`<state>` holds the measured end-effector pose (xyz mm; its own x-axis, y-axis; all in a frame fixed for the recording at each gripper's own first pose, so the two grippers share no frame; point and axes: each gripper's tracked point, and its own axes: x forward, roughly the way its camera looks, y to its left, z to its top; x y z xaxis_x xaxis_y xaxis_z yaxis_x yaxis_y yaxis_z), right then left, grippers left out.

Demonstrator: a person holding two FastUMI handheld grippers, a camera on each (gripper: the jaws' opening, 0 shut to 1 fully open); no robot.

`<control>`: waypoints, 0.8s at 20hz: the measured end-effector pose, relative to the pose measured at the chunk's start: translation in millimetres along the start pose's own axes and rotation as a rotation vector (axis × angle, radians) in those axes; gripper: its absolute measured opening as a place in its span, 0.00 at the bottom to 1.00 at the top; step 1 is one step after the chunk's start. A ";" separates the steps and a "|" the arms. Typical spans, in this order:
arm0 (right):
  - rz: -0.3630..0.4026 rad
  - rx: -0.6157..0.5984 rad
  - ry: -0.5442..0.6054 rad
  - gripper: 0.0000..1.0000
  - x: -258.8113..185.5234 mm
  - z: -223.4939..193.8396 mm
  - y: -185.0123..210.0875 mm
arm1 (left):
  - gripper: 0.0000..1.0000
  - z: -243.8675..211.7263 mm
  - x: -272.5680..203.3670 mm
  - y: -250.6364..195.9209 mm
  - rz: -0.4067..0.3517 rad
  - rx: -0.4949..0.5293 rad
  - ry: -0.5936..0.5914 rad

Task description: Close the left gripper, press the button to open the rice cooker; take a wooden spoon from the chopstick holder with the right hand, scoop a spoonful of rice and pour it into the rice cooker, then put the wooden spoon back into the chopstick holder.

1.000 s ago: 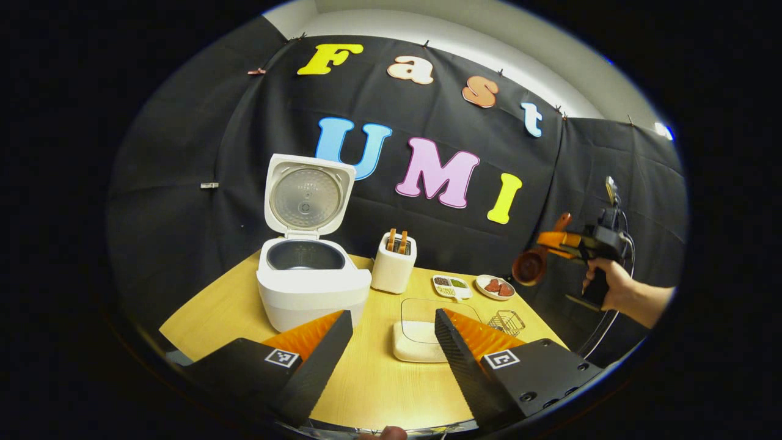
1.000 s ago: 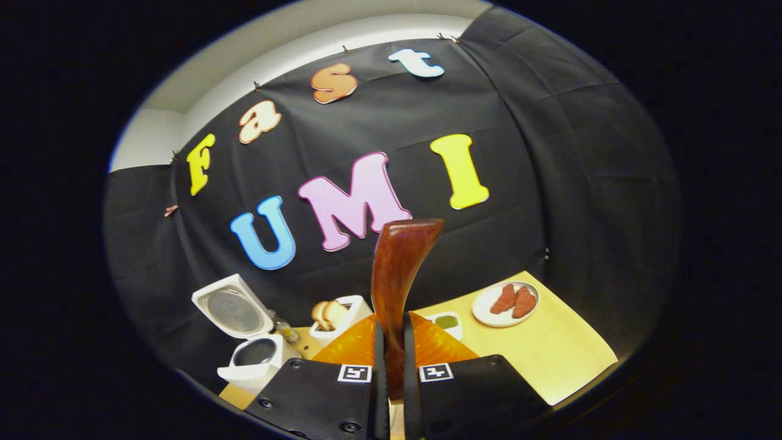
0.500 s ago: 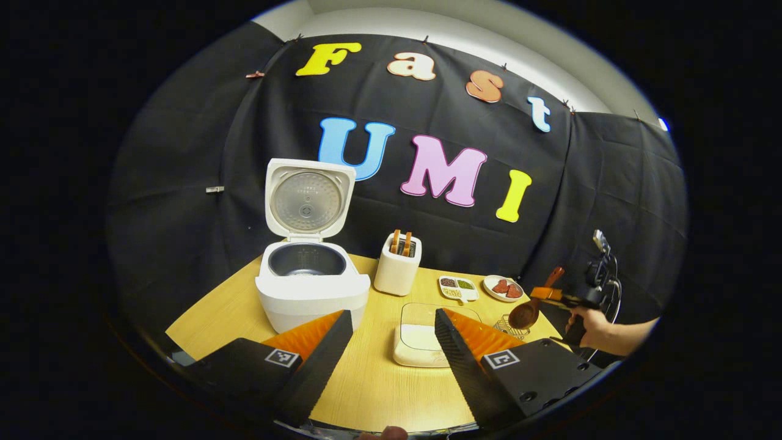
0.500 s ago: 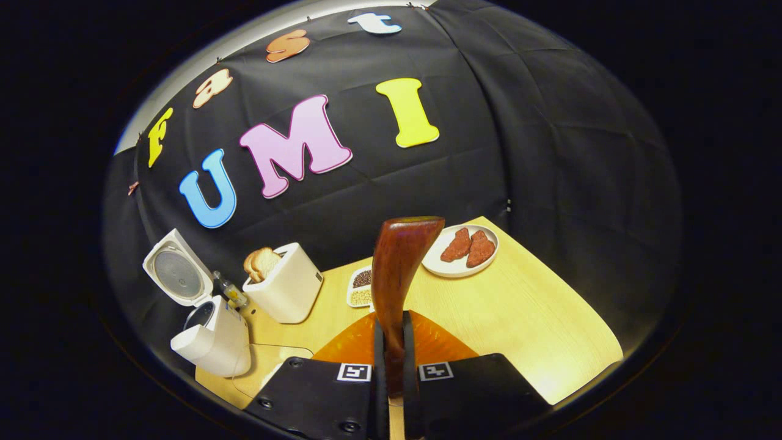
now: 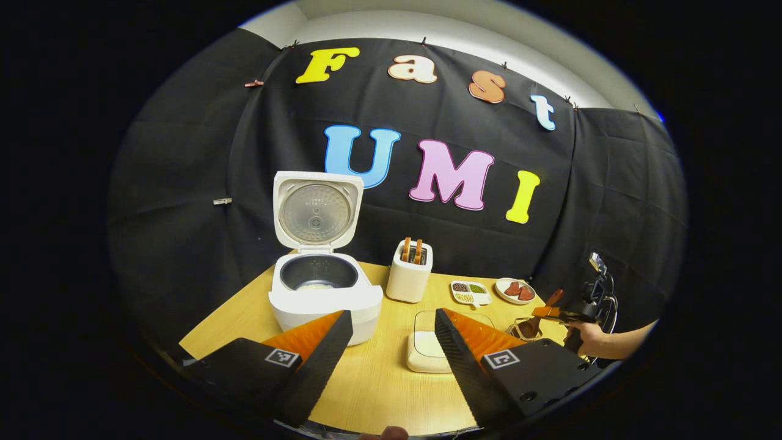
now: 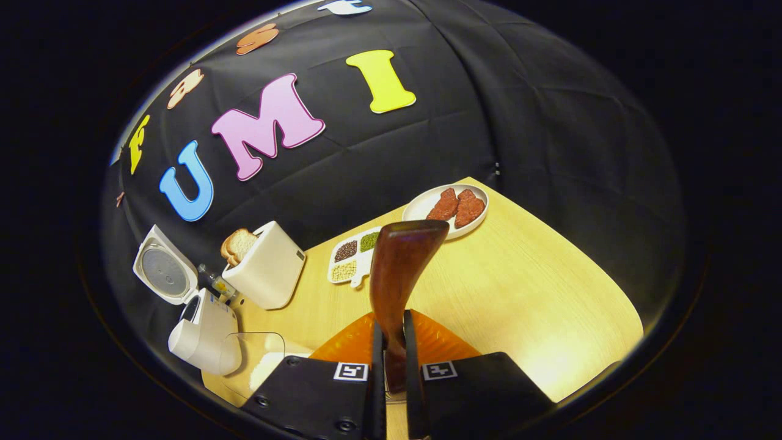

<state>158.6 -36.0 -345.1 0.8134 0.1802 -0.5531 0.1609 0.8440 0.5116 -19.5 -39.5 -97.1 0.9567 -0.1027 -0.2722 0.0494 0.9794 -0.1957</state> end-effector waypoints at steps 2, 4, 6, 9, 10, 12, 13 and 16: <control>-0.003 0.012 0.006 0.15 0.7 1.9 -1.7 | 0.94 6.2 1.5 -1.1 0.003 0.005 -0.017; -0.017 0.026 0.034 0.29 -2.3 -0.3 -8.2 | 0.94 13.1 5.2 -1.6 0.004 -0.006 -0.031; -0.022 0.034 0.033 0.46 -12.8 2.2 -12.5 | 0.94 22.4 11.2 -0.7 0.008 -0.026 -0.049; -0.025 0.019 0.020 0.73 -38.6 6.2 -18.0 | 0.94 41.2 23.0 2.3 0.012 -0.029 -0.084; -0.022 0.017 0.019 0.75 -50.5 5.0 -17.5 | 0.94 49.4 27.9 4.3 0.013 -0.026 -0.100; -0.010 -0.020 0.019 0.97 -76.2 -0.9 -14.1 | 0.94 66.5 39.5 11.0 0.024 -0.023 -0.129; -0.005 -0.045 0.016 0.98 -89.4 -4.0 -11.3 | 0.94 75.9 45.7 16.5 0.035 -0.023 -0.144; 0.016 -0.096 -0.013 0.98 -125.8 -1.8 1.3 | 0.94 108.8 69.6 24.9 0.037 -0.023 -0.191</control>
<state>55.5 -56.7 -276.0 0.8226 0.1878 -0.5368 0.0941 0.8859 0.4542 79.5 -3.4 -18.3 0.9949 -0.0301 -0.0963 0.0091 0.9775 -0.2107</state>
